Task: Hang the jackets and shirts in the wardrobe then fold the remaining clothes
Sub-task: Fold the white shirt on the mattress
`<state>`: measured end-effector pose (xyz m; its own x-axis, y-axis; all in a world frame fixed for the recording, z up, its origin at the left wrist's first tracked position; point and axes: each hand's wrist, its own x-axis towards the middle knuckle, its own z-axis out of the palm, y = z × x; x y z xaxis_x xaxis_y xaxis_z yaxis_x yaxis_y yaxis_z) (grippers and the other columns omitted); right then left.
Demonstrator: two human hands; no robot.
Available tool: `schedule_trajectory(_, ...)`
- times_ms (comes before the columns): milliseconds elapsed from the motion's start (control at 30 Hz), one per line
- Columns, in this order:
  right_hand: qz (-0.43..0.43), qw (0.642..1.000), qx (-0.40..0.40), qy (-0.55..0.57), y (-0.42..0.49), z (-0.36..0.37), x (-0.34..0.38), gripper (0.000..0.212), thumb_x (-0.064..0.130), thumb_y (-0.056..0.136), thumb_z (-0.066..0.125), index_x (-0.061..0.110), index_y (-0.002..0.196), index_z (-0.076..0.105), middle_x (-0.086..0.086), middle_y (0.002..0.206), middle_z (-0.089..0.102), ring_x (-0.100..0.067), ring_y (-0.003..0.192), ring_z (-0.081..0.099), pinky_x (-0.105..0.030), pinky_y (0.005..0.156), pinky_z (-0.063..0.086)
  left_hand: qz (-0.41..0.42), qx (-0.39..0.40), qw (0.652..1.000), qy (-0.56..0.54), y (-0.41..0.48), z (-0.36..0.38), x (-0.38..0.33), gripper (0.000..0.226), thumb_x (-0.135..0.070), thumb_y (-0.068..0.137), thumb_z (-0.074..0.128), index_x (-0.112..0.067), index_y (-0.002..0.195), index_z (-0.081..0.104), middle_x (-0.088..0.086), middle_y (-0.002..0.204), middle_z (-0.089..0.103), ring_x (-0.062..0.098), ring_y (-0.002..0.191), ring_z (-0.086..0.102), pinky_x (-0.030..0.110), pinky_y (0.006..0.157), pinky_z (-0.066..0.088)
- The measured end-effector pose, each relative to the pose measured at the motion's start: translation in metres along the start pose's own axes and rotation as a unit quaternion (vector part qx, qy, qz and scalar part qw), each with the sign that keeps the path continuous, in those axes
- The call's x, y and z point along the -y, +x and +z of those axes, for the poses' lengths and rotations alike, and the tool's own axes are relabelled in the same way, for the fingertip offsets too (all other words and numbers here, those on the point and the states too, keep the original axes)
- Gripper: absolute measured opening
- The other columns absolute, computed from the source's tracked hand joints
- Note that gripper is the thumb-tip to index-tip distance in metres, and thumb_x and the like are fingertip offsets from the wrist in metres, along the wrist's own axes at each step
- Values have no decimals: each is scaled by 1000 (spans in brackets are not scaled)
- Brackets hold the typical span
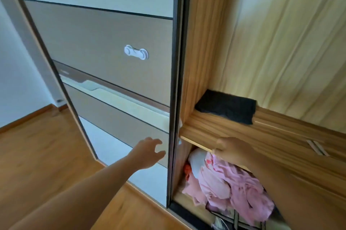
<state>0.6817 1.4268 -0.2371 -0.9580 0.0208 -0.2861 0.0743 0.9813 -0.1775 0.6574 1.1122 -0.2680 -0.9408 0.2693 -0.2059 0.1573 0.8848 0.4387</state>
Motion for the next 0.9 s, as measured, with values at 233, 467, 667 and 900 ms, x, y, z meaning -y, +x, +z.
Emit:
schedule_trajectory(233, -123, 992, 11, -18, 0, 0, 127, 54, 72, 79, 49, 23, 93, 67, 4, 94, 68, -16, 86, 63, -36, 86, 53, -135, -33, 990, 7, -103, -66, 118, 56, -53, 95, 56, -27, 144, 50, 6, 140, 53, 26, 122, 57, 39, 105, 47)
schedule_trajectory(467, -239, 965, 99, -53, -3, 13, 302, 61, 61, 94, 55, 24, 141, 51, -4, 136, 60, -19, 111, 60, -28, 89, 45, -279, -81, 956, -37, -220, -101, 231, 55, -48, 95, 60, -21, 142, 53, 7, 132, 63, 18, 100, 61, 28, 84, 50)
schedule_trajectory(667, -361, 916, 127, -120, -18, 50, 445, 56, 56, 99, 49, 21, 143, 48, -7, 141, 57, -24, 120, 58, -33, 96, 47, -401, -118, 906, -73, -330, -96, 316, 64, -55, 88, 64, -25, 143, 51, 5, 141, 56, 17, 114, 60, 32, 95, 51)
schedule_trajectory(900, -509, 819, 162, -210, -33, 108, 613, 57, 60, 97, 47, 25, 143, 49, -2, 143, 55, -23, 122, 57, -38, 98, 50, -546, -175, 813, -103, -441, -83, 368, 55, -48, 91, 62, -25, 141, 53, 8, 142, 50, 30, 123, 55, 39, 100, 49)
